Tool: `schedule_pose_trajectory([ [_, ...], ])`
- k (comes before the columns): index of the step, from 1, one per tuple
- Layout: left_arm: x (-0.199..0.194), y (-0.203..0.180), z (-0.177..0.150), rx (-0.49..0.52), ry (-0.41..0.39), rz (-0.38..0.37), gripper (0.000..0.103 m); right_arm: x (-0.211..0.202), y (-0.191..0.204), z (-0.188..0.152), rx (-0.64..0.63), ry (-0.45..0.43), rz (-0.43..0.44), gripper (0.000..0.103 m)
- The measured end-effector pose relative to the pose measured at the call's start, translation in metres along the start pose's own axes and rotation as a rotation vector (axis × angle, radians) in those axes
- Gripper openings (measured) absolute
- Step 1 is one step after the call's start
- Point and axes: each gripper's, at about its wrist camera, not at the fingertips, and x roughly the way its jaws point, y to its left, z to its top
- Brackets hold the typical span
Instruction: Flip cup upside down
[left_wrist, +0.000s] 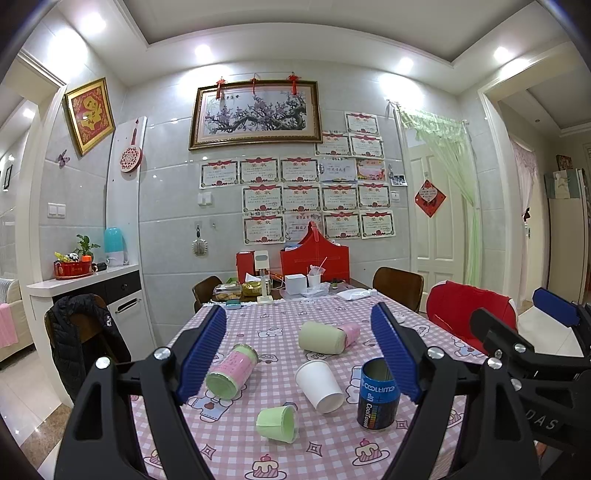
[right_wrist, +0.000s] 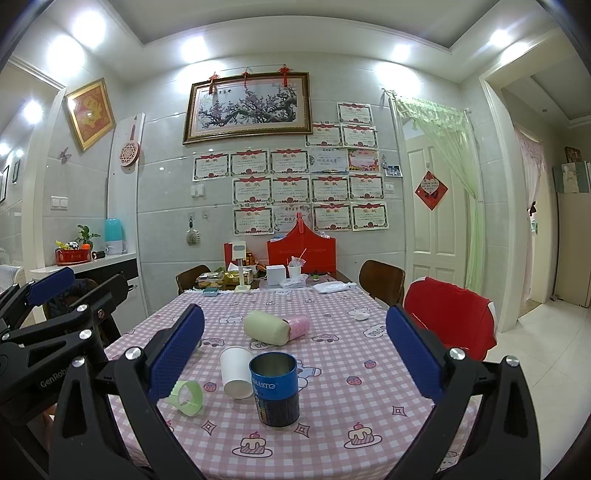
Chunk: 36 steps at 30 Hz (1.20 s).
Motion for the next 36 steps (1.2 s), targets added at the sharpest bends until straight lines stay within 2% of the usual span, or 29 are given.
schedule_pose_trajectory([
  [19, 0.005, 0.0, -0.005, 0.007, 0.009, -0.003, 0.08, 0.005, -0.001, -0.005, 0.012, 0.019, -0.008, 0.095],
  [36, 0.027, -0.006, -0.023, 0.036, 0.059, -0.015, 0.08, 0.021, -0.009, -0.02, 0.035, 0.069, -0.028, 0.095],
])
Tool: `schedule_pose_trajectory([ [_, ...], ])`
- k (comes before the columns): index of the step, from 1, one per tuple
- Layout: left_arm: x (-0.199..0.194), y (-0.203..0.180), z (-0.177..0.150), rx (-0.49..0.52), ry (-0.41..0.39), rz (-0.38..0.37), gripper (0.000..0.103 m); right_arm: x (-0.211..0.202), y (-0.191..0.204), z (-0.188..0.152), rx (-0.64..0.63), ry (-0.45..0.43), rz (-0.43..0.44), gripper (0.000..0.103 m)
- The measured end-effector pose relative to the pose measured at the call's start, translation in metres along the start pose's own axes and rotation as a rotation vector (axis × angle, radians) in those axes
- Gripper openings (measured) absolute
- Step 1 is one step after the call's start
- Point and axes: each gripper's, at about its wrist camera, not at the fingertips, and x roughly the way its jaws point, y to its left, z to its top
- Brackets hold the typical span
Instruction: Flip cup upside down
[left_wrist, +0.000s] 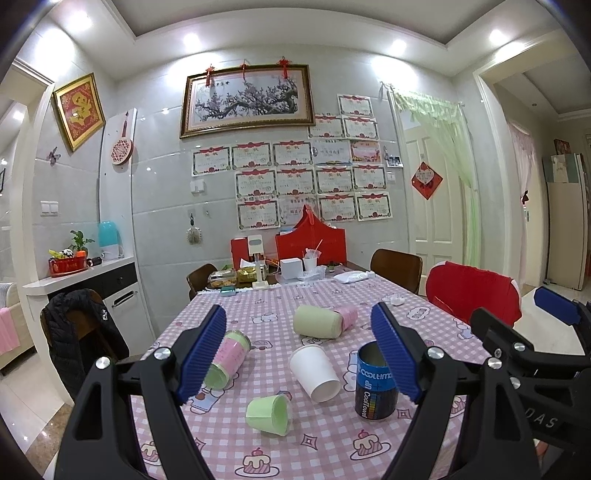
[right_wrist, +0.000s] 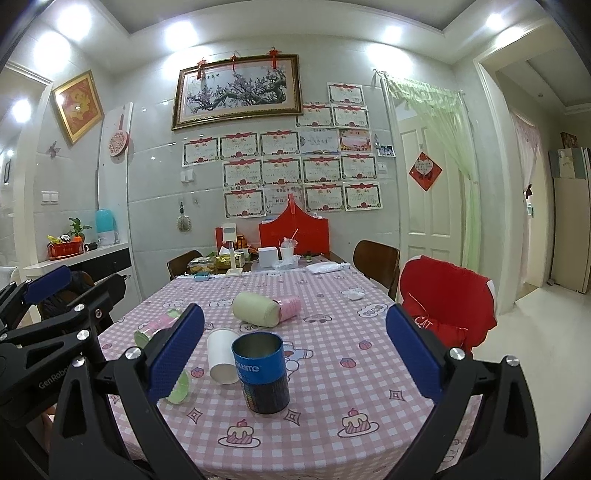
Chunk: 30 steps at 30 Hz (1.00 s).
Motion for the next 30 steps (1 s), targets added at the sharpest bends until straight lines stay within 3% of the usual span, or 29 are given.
schedule_pose_trajectory([
  [14, 0.005, -0.003, -0.003, 0.015, 0.016, 0.004, 0.08, 0.005, -0.008, -0.004, 0.01, 0.016, -0.006, 0.095],
  [30, 0.043, -0.018, -0.024, 0.059, 0.097, 0.033, 0.08, 0.03, -0.028, -0.023, 0.05, 0.086, -0.059, 0.095],
])
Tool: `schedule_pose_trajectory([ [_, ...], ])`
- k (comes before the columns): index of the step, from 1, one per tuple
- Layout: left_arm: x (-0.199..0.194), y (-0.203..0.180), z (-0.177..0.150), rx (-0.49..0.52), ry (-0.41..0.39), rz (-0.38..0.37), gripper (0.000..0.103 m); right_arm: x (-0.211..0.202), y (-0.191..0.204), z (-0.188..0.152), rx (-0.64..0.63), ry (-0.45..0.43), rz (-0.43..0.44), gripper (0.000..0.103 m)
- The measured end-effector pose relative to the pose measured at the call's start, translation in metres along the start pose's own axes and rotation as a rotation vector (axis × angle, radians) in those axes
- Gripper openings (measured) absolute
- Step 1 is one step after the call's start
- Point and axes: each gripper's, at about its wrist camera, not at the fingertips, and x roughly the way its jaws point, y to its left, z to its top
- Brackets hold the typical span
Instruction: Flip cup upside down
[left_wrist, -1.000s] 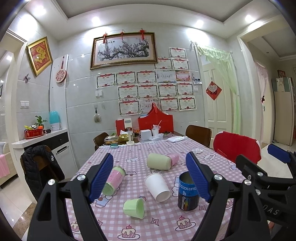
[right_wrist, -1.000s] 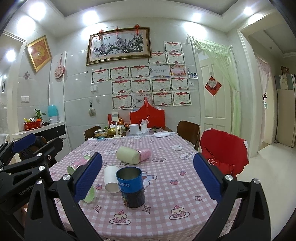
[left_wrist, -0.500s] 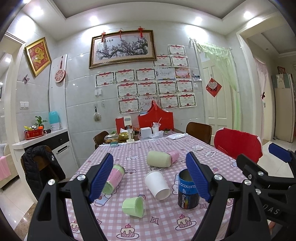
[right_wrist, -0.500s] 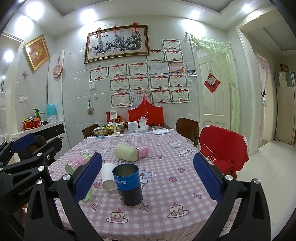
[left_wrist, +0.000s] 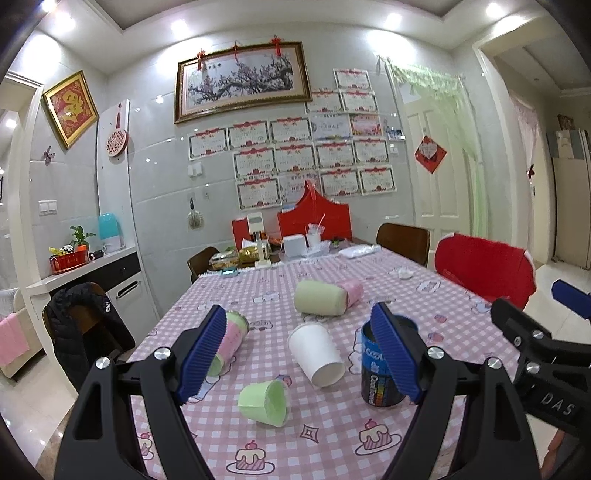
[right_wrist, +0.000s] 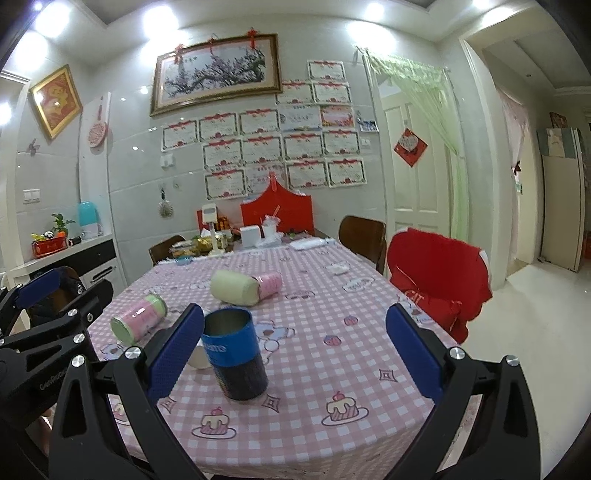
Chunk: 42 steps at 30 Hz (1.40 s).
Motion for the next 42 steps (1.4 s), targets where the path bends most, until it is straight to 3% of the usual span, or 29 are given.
schedule_pose_trajectory([
  [18, 0.088, -0.019, -0.032, 0.045, 0.18, 0.039, 0.08, 0.07, -0.009, -0.034, 0.029, 0.17, -0.05, 0.095],
  [42, 0.116, -0.024, -0.032, 0.069, 0.166, 0.088, 0.08, 0.098, -0.003, -0.033, 0.038, 0.193, -0.025, 0.095],
])
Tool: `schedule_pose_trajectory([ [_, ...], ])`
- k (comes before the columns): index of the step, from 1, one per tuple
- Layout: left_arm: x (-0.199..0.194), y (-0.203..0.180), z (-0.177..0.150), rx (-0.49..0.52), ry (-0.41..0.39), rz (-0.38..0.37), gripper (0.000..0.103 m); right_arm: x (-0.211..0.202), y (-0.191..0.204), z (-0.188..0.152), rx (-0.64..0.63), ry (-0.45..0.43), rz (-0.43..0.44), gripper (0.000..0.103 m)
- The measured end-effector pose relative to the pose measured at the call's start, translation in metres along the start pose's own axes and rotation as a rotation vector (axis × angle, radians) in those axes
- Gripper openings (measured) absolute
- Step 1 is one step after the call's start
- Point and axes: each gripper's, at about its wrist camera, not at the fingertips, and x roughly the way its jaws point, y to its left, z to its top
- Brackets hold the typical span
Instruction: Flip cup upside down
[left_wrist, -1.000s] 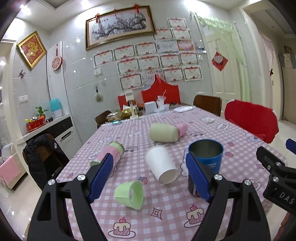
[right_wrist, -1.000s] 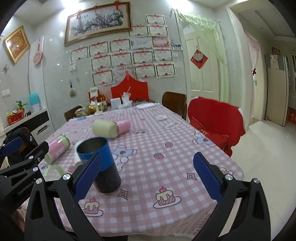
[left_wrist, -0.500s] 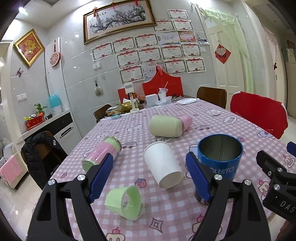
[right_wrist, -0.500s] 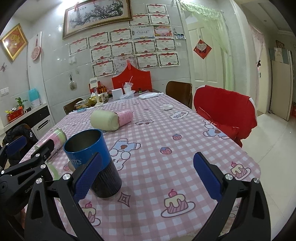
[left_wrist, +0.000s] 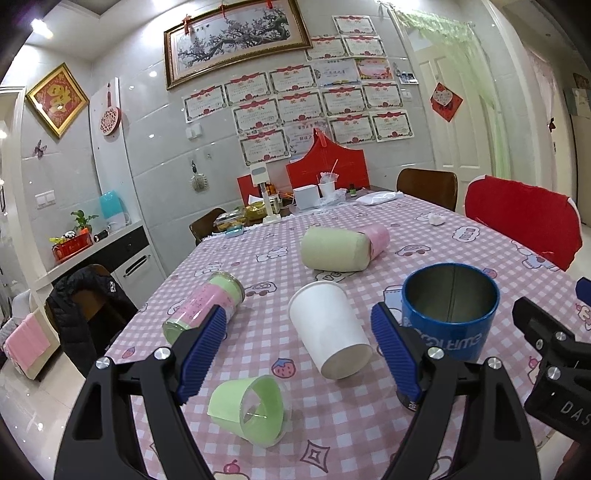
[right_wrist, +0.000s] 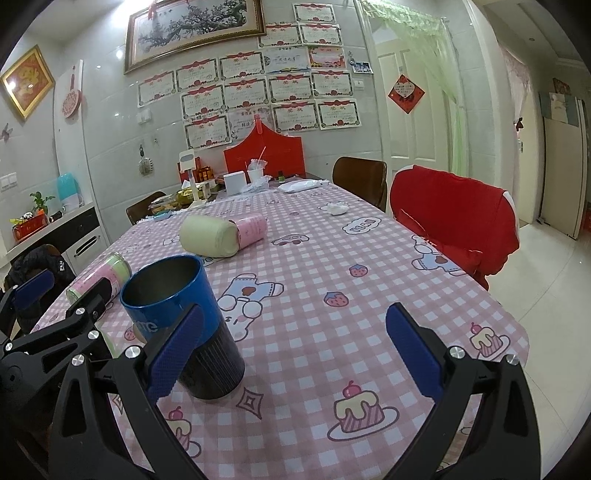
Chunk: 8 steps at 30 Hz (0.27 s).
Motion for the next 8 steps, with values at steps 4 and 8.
schedule_pose_trajectory([
  [4, 0.007, -0.001, 0.0, -0.002, 0.022, -0.009, 0.08, 0.005, 0.002, 0.0, -0.003, 0.009, -0.001, 0.095],
  [8, 0.017, -0.004, 0.0, 0.001, 0.042, -0.012, 0.08, 0.015, 0.003, 0.0, -0.006, 0.022, -0.008, 0.095],
])
